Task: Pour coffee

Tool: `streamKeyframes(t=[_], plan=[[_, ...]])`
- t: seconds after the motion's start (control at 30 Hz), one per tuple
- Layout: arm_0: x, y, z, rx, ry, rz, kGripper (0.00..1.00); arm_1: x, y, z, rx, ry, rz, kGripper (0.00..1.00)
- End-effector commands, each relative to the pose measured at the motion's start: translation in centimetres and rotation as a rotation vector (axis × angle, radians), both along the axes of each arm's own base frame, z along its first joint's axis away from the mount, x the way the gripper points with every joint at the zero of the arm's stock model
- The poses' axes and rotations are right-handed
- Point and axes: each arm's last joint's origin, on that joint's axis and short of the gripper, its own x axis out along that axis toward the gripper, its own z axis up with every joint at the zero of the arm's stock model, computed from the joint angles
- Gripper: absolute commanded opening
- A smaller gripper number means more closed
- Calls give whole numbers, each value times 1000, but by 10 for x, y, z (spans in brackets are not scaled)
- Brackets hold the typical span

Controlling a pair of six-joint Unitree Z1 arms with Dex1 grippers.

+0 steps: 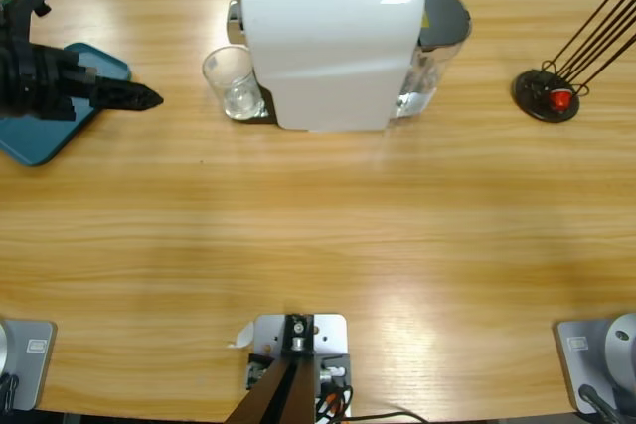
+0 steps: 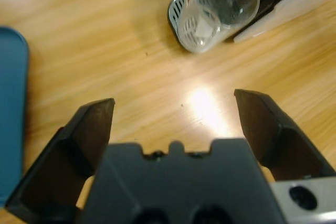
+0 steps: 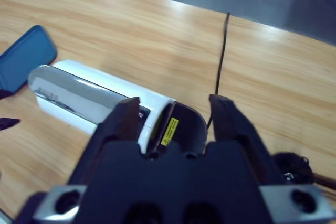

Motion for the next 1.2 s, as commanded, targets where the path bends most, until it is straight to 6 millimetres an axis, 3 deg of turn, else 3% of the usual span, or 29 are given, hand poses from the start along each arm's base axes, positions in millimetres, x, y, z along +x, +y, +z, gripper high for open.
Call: streamKeyframes(t=[0.03, 0.17, 0.33, 0.47, 0.73, 1.2], plan=[[-11, -2, -24, 46, 98, 9, 982, 43, 24, -12, -52, 170, 70, 0], [-15, 1, -31, 79, 102, 3, 985, 62, 35, -33, -92, 273, 77, 0], [-12, 0, -29, 103, 62, -34, 991, 67, 42, -50, -125, 329, 93, 0], [-9, -2, -34, 122, 72, -50, 991, 57, 52, -54, -148, 363, 125, 0], [-9, -3, -38, 133, 84, -61, 991, 42, 57, -40, -125, 347, 164, 0], [-12, -3, -40, 142, 87, -70, 991, 48, 62, -54, -146, 378, 166, 0]])
